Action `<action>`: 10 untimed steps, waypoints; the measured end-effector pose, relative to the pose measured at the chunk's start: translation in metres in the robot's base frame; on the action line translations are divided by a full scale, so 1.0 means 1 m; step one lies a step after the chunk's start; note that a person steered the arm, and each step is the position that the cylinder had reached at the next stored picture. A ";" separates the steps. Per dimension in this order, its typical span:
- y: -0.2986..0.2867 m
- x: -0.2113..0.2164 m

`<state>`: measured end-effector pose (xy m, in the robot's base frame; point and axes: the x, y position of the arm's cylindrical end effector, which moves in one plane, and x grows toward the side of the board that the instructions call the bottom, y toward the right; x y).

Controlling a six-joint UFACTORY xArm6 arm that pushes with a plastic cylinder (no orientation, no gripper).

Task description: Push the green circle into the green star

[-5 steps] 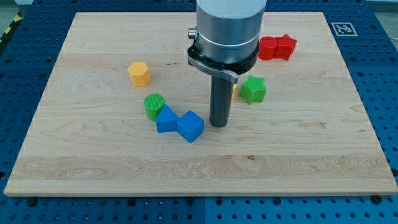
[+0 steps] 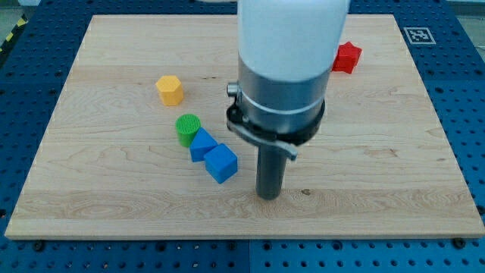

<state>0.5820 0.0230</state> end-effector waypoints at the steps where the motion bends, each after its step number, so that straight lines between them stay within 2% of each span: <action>1: -0.043 0.012; 2: -0.093 -0.003; 4: -0.163 -0.068; 6: -0.142 -0.112; 8: -0.141 -0.115; 10: -0.138 -0.100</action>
<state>0.4822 -0.1153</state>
